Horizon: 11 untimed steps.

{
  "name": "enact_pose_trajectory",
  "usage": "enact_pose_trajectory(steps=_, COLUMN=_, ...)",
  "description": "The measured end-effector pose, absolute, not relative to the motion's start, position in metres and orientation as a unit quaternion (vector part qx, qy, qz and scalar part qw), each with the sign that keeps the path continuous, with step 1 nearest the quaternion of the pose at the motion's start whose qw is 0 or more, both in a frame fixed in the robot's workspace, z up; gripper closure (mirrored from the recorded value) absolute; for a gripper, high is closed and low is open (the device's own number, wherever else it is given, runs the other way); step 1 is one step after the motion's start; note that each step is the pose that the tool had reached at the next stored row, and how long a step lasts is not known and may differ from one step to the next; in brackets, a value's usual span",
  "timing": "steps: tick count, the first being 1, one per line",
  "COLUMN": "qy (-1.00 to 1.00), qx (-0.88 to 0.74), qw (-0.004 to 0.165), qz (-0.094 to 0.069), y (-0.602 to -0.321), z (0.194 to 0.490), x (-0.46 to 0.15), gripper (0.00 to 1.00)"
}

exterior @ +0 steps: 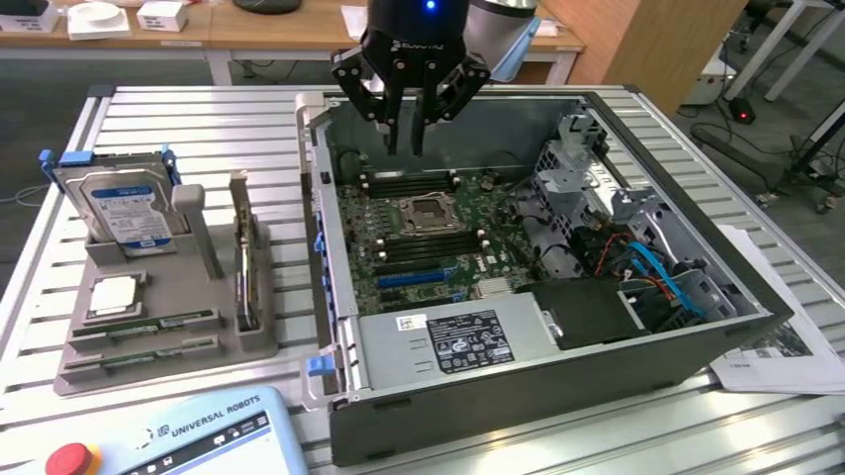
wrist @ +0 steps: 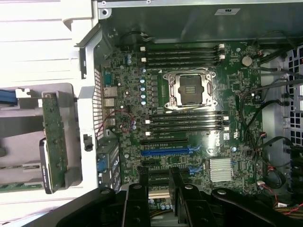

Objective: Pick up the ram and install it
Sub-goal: 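Reach for the ram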

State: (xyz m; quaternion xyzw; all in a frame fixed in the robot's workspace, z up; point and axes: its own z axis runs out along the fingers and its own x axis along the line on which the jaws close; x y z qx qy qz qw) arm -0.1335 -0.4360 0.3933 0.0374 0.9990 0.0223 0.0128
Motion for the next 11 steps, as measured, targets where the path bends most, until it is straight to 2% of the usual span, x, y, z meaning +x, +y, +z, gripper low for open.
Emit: enact_pose_trajectory(steps=11, qy=0.999, qx=0.037, qw=0.017, qz=0.025, y=-0.436, z=0.393, x=-0.176, gripper=0.69)
